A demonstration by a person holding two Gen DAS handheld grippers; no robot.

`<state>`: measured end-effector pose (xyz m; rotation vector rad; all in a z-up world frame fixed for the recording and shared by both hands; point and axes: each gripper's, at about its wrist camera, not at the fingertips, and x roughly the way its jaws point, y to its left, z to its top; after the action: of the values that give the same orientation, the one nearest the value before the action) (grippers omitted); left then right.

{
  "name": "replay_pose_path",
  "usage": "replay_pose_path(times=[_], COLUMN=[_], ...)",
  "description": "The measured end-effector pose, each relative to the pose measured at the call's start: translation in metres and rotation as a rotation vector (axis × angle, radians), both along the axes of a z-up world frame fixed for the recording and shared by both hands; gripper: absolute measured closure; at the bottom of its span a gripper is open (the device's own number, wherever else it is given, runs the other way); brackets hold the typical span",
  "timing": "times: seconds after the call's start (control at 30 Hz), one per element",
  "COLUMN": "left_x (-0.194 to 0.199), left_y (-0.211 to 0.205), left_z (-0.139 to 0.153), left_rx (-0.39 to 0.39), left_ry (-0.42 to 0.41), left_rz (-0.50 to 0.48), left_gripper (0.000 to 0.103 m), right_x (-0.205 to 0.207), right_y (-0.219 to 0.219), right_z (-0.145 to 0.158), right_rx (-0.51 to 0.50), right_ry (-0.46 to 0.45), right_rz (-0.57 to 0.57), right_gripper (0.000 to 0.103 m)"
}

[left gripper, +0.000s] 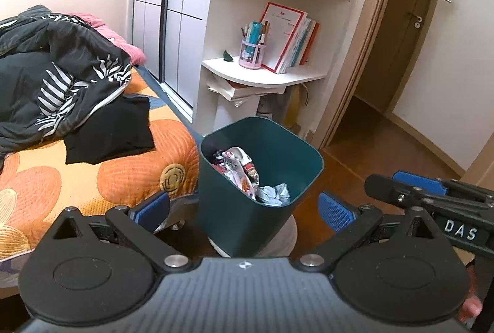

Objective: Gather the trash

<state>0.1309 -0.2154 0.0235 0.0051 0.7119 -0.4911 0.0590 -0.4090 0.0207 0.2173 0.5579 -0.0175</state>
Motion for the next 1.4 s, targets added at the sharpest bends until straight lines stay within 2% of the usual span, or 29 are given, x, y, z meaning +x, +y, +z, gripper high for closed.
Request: replay_pose_path(times=[0.63,1.4], left_x=[-0.006,-0.006], left_y=[0.0,0.01], left_z=[0.004,0.002], left_rx=[-0.002,-0.018], left_ry=[-0.047,-0.029], left_rz=[0.001,0.025], left_gripper=[0.0,0.0], right_x=[0.0,0.006], right_y=[0.006,0.009], right_z=[0.004,0.003], right_rx=[-0.004,-0.028], right_ry=[-0.012,0.023], right_rz=[0.041,0.065], right_gripper=[0.051,0.051])
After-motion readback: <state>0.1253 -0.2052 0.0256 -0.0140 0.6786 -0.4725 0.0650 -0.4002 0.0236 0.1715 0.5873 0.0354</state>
